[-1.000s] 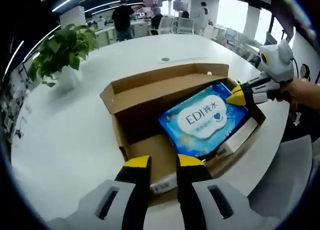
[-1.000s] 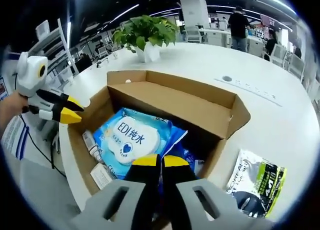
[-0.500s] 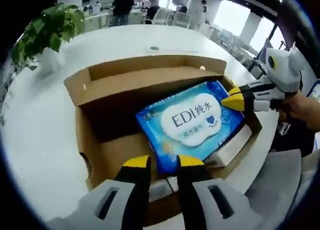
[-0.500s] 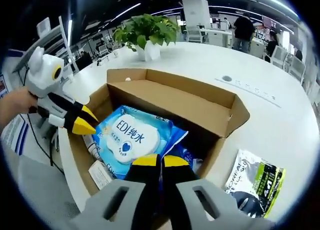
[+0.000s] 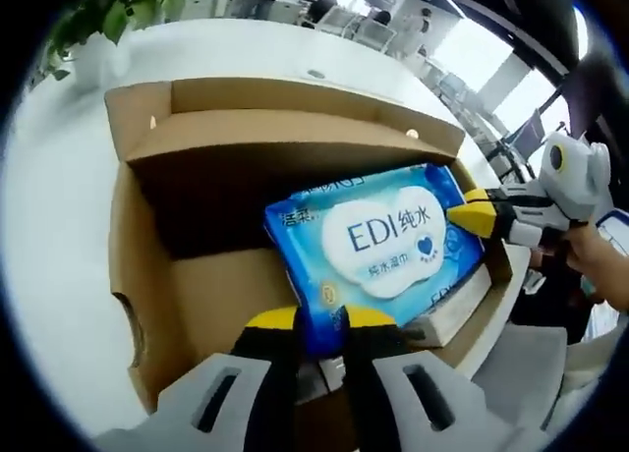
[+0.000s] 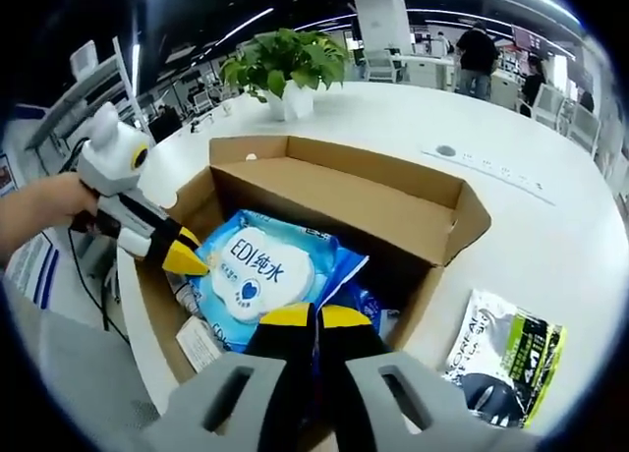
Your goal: Operate the shoe box by opening the lid, removing the specified soft item, and placing it in the target area until the item is outside and the box remains undamaged.
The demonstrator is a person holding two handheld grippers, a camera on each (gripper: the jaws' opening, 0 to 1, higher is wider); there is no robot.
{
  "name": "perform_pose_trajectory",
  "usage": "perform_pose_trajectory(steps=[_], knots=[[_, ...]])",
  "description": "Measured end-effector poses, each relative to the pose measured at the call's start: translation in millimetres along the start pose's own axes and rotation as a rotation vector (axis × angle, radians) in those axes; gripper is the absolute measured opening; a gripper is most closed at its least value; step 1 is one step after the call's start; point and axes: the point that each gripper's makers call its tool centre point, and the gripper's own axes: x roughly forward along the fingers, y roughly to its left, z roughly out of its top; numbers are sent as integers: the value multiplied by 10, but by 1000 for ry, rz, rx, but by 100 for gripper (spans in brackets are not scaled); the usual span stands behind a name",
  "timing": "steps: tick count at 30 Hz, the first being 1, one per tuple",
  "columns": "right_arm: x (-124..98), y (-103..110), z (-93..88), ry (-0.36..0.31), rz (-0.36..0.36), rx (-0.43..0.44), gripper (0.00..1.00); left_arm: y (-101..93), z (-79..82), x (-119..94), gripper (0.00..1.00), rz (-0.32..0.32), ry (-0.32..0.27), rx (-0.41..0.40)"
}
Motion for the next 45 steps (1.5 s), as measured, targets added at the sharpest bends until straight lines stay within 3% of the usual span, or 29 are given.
perform_pose_trajectory(steps=[5, 20, 30, 45], knots=[[1, -8, -2, -1, -2, 18, 0, -9, 22, -32, 3, 1, -20, -34], [-130, 16, 106, -43, 13, 86, 0, -105, 83, -249, 0, -6, -92, -22], [-283, 5, 175, -72, 18, 98, 0, -277, 175, -416, 0, -19, -140, -6], [-567, -195, 151, -91, -6, 112, 0, -620, 267, -401, 0, -44, -155, 42]])
